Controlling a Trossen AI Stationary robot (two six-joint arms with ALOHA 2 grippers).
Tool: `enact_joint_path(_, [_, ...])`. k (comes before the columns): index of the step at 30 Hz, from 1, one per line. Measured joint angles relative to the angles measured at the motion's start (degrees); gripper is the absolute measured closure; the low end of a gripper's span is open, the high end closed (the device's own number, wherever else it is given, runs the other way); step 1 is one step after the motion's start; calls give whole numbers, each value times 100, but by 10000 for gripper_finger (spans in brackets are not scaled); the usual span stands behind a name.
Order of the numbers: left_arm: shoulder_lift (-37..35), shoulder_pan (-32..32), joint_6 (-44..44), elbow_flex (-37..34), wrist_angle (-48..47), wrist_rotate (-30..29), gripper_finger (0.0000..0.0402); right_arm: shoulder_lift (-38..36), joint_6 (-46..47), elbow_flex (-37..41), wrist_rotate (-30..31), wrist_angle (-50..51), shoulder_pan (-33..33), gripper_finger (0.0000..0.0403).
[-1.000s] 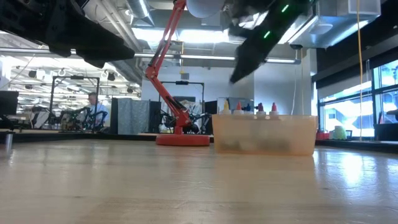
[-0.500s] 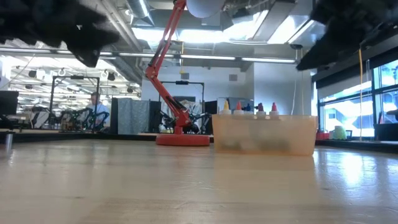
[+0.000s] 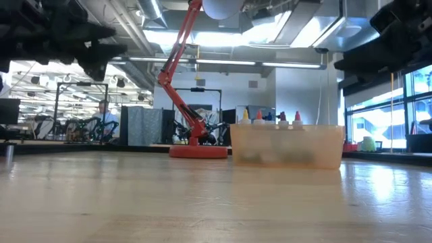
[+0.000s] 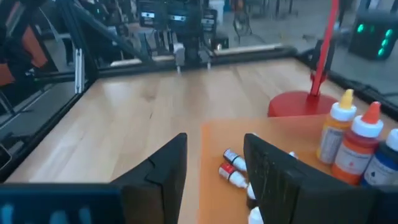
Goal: Pick & Place food coloring
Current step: Return to Home Position
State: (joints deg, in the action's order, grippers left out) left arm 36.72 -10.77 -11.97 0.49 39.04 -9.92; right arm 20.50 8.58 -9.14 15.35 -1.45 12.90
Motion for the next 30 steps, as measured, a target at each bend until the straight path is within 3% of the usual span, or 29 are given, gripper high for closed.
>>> enact_joint_path(2, [-114, 141, 64, 0, 16, 297, 226, -298, -141, 225, 2, -145, -10, 242])
enact_joint_path(7, [-355, 404, 194, 0, -173, 372, 227, -999, -511, 495, 181, -242, -10, 242])
enact_joint_path(16, [-1100, 648, 22, 0, -1185, 350, 227, -1989, -926, 526, 713, 547, -8, 242])
enact_joint_path(20, [-1772, 815, -96, 0, -1988, -28, 228, -2050, -1169, 422, 882, 592, -10, 242])
enact_joint_path(30, [-3588, 946, 350, 0, -3075, 210, 227, -2049, -837, -17, 848, 1571, -10, 242])
